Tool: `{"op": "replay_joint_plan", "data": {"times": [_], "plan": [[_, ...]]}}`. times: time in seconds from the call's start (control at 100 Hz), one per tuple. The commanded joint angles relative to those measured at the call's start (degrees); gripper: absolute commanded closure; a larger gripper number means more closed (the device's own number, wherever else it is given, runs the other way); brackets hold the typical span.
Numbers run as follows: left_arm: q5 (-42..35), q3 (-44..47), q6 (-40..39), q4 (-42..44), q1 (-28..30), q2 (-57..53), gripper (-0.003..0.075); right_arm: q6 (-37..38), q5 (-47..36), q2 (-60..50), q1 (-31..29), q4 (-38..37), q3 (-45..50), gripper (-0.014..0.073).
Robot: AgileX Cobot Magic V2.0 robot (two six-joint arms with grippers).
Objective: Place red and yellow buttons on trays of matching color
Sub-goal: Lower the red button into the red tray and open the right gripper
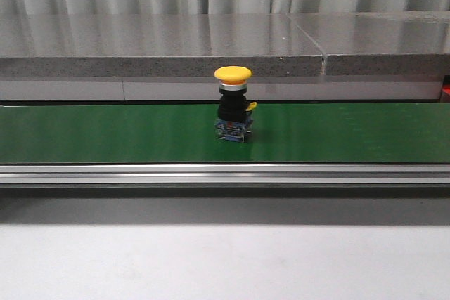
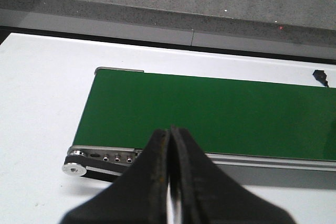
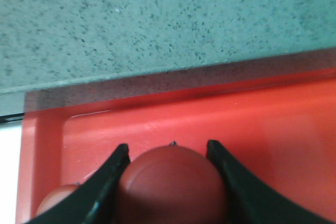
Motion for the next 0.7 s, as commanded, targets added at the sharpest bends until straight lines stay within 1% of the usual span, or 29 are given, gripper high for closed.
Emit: {"op": "replay_joint_plan", "data": {"times": [0.0, 0.5, 0.59, 0.64, 0.69], "plan": [[-3.8, -1.3, -0.1, -0.6, -0.5, 0.5, 0.0739, -0.2, -3.4, -2.1, -0.4, 0.8, -2.8, 0.0508], [-3.8, -1.3, -0.1, -0.6, -0.5, 0.5, 0.0739, -0.3, -3.6, 3.1, -0.4, 0.8, -2.8, 0.0501], [-3.8, -1.3, -0.1, -0.6, -0.5, 0.5, 0.0739, -0.3, -2.9, 3.6, -0.4, 0.8, -2.8, 0.0459], [-3.8, -1.3, -0.1, -0.6, -0.5, 0.5, 0.0739, -0.3, -2.7, 3.9, -0.4, 0.8, -2.8, 0.0416], [-3.8, -1.3, -0.1, -0.6, -0.5, 0.5, 0.0739, -0.3, -2.6, 4.0, -0.4, 0.8, -2.8, 0.0347]]}}
